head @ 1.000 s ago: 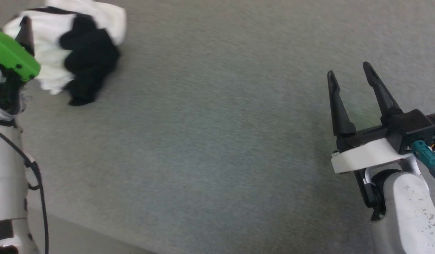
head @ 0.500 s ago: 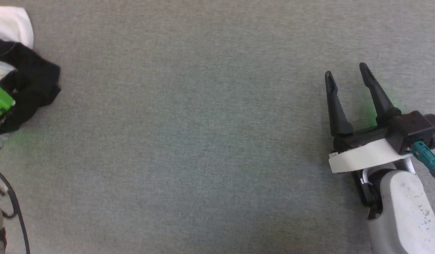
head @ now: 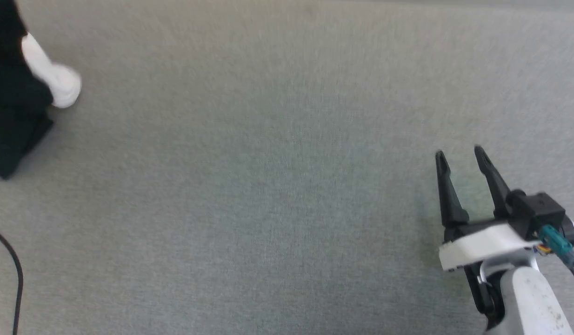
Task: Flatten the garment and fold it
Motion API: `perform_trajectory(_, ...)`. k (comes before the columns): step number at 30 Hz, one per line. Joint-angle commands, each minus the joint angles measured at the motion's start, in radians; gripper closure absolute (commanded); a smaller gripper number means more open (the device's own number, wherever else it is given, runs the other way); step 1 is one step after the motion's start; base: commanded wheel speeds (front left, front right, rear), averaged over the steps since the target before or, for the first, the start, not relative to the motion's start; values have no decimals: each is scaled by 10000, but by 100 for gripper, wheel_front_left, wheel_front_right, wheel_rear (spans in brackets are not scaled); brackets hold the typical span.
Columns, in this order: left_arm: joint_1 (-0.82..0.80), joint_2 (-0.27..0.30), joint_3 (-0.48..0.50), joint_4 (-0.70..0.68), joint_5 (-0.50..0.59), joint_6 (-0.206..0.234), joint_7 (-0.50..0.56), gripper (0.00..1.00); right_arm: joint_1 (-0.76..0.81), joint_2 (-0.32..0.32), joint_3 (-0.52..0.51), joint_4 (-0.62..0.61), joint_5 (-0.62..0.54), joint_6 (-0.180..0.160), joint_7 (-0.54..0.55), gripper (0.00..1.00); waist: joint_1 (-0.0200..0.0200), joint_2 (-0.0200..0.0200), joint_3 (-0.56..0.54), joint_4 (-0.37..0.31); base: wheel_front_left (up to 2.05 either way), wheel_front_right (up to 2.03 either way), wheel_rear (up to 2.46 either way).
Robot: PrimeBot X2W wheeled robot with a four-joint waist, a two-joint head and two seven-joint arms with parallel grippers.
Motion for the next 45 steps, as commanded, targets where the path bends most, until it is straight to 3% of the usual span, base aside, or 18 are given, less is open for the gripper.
perform_trajectory(1, -336, 78, -167, -143, 142, -99, -193, 100, 160, -8, -65, 33, 105, -15, -91, 0, 1, 105, -1790, -138, 0, 0, 0)
perform_trajectory(7, -1325, -538, -1328, -765, 412, -589, -359, 100, 690, -8, -429, 91, 305, -15, -149, 0, 1, 105, -2626, -769, 0, 0, 0)
perform_trajectory(16, -1835, -2320, -2669, -1310, -343, -1074, 335, 100, 1231, -8, -539, -1, 338, -15, 14, 0, 1, 105, -3026, -1826, 0, 0, 0)
perform_trajectory(27, 1069, -4060, -4425, -691, -2059, -1399, 2490, 100, 1503, -8, -442, -197, 385, -15, 256, 0, 1, 105, -3007, -2657, 0, 0, 0)
perform_trajectory(38, 3573, -4655, -6134, 1830, -2709, -1425, 4713, 100, 1468, -8, -134, -205, 449, -15, 418, 0, 1, 105, -2873, -2795, 0, 0, 0)
perform_trajectory(39, 3639, -4670, -6164, 1925, -2695, -1333, 4748, 73, 1471, -8, -117, -204, 449, -15, 428, 0, 1, 105, -2881, -2774, 0, 0, 0)
perform_trajectory(40, 3688, -4681, -6183, 1966, -2691, -1279, 4755, 14, 1473, -8, -106, -205, 451, -15, 432, 0, 1, 105, -2891, -2750, 0, 0, 0)
perform_trajectory(41, 3736, -4691, -6183, 1970, -2699, -1221, 4744, 0, 1477, -8, -95, -209, 455, -15, 434, 0, 1, 105, -2903, -2712, 0, 0, 0)
perform_trajectory(45, 3789, -4571, -5862, 1458, -2492, -841, 3810, 0, 1497, -8, -79, -241, 456, -15, 426, 0, 1, 105, -2926, -2541, 0, 0, 0)
